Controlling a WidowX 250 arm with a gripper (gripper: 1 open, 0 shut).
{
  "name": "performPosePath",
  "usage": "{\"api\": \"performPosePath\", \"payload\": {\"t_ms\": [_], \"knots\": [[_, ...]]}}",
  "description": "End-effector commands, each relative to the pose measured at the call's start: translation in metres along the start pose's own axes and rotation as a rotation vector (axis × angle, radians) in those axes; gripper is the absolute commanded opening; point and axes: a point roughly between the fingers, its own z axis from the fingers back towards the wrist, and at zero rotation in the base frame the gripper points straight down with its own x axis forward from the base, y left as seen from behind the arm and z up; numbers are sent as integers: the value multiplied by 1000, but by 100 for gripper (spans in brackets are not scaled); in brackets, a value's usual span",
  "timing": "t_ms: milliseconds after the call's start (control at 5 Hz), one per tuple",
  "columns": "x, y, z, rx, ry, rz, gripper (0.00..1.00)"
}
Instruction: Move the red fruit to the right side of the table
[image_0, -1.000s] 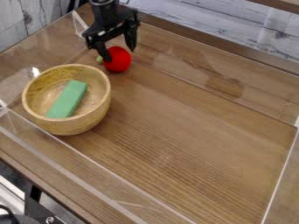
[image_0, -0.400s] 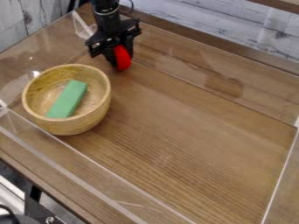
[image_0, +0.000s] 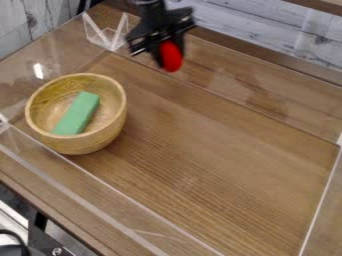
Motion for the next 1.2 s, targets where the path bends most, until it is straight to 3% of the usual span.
{"api": "performPosePath", "payload": {"t_ms": [0, 400, 600, 1000], "knots": [[-33, -36, 13, -54, -28, -103, 0], [-113, -89, -18, -52, 23, -288, 0], [-137, -104, -42, -32, 23, -357, 0], [-144, -102, -58, 35, -59, -404, 0]]}}
